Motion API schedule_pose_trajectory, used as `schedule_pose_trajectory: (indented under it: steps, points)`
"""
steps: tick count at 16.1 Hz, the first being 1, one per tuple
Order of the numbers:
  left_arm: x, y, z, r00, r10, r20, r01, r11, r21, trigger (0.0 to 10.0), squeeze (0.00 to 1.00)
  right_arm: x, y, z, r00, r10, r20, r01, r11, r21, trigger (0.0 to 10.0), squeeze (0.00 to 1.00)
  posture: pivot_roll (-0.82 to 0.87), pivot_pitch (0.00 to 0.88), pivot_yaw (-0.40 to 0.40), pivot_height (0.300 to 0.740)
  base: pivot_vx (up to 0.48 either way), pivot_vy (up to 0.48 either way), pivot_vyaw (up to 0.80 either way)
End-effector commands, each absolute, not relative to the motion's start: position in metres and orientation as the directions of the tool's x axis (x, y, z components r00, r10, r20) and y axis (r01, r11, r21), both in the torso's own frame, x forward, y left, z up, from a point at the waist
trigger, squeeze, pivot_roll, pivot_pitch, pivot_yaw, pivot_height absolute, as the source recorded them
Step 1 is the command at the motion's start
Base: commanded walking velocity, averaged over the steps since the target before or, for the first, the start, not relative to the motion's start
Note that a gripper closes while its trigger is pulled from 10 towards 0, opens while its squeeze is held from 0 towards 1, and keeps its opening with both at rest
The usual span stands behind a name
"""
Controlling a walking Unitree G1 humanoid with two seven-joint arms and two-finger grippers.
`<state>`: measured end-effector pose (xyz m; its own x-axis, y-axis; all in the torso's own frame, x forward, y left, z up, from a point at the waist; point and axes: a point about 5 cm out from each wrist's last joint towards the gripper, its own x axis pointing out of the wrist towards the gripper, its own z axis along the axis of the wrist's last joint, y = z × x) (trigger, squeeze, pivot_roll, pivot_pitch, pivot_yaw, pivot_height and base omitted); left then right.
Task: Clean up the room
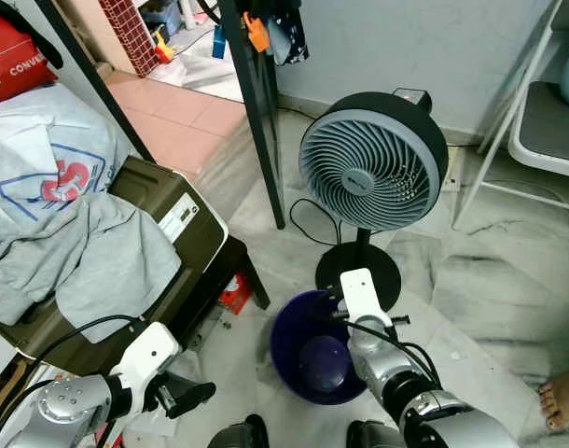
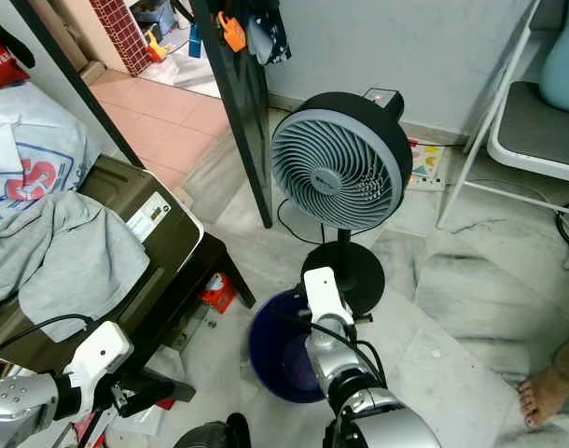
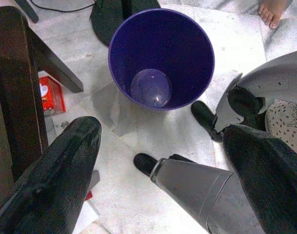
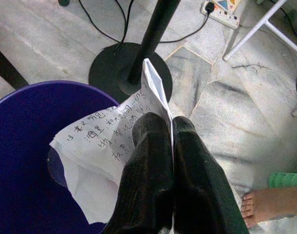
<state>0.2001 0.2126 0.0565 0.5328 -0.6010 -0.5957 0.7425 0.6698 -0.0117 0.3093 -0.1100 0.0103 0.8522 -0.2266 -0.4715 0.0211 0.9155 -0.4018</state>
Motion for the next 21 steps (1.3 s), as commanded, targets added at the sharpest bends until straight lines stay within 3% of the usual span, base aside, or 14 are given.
schedule_pose_trajectory:
  steps: [1, 2, 3, 4, 17, 21]
  points:
    - [0.197, 0.216, 0.052, 0.528, -0.588, -0.613, 0.734, 0.679, -0.019, 10.0, 0.00, 0.305, -0.108, 0.005, 0.844, -0.212, -0.492, -0.004, 0.916, -0.402, 10.0, 0.00, 0.02, 0.204, 0.149, 0.740, 0.000, 0.000, 0.00]
    - [0.195, 0.219, 0.052, 0.525, -0.585, -0.618, 0.734, 0.678, -0.018, 10.0, 0.00, 0.304, -0.107, 0.004, 0.844, -0.199, -0.497, -0.009, 0.923, -0.386, 10.0, 0.00, 0.02, 0.203, 0.154, 0.740, 0.000, 0.000, 0.00]
    - [0.193, 0.221, 0.051, 0.523, -0.583, -0.622, 0.735, 0.678, -0.017, 10.0, 0.00, 0.303, -0.106, 0.004, 0.845, -0.192, -0.500, -0.011, 0.927, -0.374, 10.0, 0.65, 0.03, 0.202, 0.156, 0.740, 0.000, 0.000, 0.00]
    - [0.193, 0.222, 0.052, 0.523, -0.582, -0.623, 0.735, 0.678, -0.016, 10.0, 0.00, 0.304, -0.105, 0.004, 0.846, -0.186, -0.500, -0.009, 0.932, -0.363, 10.0, 1.00, 0.03, 0.201, 0.157, 0.740, 0.000, 0.000, 0.00]
    - [0.197, 0.223, 0.052, 0.528, -0.577, -0.624, 0.734, 0.679, -0.007, 10.0, 0.00, 0.308, -0.096, 0.009, 0.863, -0.136, -0.486, -0.016, 0.955, -0.297, 10.0, 1.00, 0.02, 0.203, 0.164, 0.740, 0.000, 0.000, 0.00]
    - [0.222, 0.213, 0.051, 0.626, -0.555, -0.547, 0.664, 0.748, 0.001, 10.0, 0.00, 0.315, -0.093, 0.019, 0.878, -0.101, -0.467, -0.003, 0.976, -0.216, 10.0, 1.00, -0.04, 0.149, 0.145, 0.740, 0.000, 0.000, 0.00]
